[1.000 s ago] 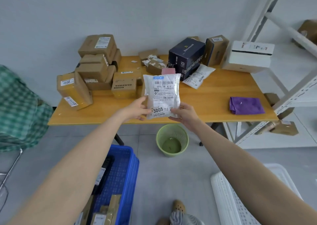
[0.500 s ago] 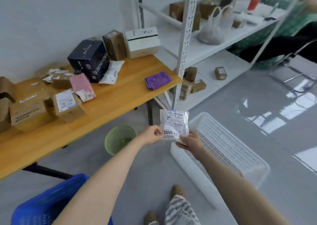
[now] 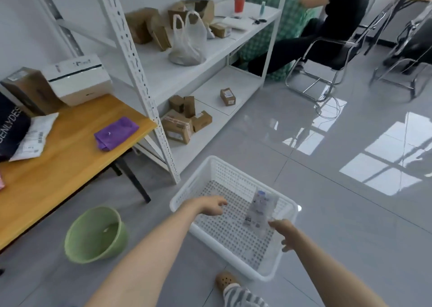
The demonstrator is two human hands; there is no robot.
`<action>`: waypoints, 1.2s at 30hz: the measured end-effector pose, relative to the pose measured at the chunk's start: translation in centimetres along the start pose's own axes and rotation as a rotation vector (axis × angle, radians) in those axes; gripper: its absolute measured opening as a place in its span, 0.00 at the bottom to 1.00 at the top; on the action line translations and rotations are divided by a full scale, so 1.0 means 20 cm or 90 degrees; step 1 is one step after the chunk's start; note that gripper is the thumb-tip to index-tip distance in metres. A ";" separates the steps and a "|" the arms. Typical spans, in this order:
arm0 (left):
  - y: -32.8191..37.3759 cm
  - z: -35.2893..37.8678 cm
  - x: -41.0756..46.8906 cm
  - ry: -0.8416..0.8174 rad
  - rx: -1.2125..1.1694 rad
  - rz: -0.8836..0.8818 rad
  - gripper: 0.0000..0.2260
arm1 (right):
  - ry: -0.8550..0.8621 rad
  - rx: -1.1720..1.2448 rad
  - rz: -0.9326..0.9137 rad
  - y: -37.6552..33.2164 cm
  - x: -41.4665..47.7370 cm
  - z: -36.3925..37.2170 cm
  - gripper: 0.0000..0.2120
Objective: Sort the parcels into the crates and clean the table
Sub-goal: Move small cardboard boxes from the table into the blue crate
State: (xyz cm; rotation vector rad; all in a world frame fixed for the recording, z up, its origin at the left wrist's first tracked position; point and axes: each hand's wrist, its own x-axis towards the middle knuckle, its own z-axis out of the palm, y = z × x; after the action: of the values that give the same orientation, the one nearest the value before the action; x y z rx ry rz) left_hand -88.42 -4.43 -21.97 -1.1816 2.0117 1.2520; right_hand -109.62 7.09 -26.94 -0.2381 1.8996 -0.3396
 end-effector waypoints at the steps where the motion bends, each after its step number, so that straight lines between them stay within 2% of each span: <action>1: 0.06 -0.02 0.04 0.012 0.003 0.000 0.24 | -0.016 -0.034 0.002 0.00 0.05 -0.06 0.26; 4: 0.16 -0.05 0.10 0.025 -0.007 0.000 0.22 | -0.096 -0.094 -0.015 -0.05 0.13 -0.15 0.14; 7: 0.17 -0.07 0.13 0.026 -0.029 -0.010 0.20 | -0.112 -0.114 -0.075 -0.19 0.16 -0.19 0.06; 10: 0.06 -0.08 0.08 0.054 -0.057 -0.022 0.12 | -0.130 -0.148 -0.132 -0.35 0.14 -0.14 0.03; 15: -0.20 -0.01 -0.14 0.157 -0.174 -0.103 0.10 | -0.217 -0.193 -0.191 -0.56 0.07 0.13 0.06; 17: -0.29 0.04 -0.23 0.217 -0.254 -0.137 0.11 | -0.259 -0.188 -0.208 -0.60 0.02 0.29 0.05; 20: -0.46 0.16 -0.47 0.343 -0.440 -0.194 0.18 | -0.340 -0.243 -0.254 -0.63 -0.13 0.60 0.03; 24: -0.75 0.45 -0.86 0.496 -0.586 -0.257 0.18 | -0.456 -0.356 -0.309 -0.51 -0.45 1.08 0.06; 26: -0.84 0.60 -1.09 0.553 -0.635 -0.294 0.16 | -0.501 -0.431 -0.344 -0.42 -0.63 1.28 0.03; 32: -1.02 1.12 -1.66 0.620 -0.771 -0.356 0.16 | -0.576 -0.540 -0.403 -0.04 -1.02 1.74 0.08; 33: -1.07 1.30 -1.81 0.653 -0.788 -0.379 0.16 | -0.607 -0.566 -0.397 0.12 -1.13 1.88 0.07; 36: -1.15 1.53 -1.96 0.682 -0.797 -0.429 0.15 | -0.638 -0.606 -0.385 0.30 -1.21 2.02 0.04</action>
State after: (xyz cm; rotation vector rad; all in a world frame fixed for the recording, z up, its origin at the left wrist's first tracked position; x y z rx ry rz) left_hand -49.90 34.19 -16.96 -3.2689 0.7834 1.6281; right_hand -63.30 15.77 -20.84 -1.3490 0.8188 0.3014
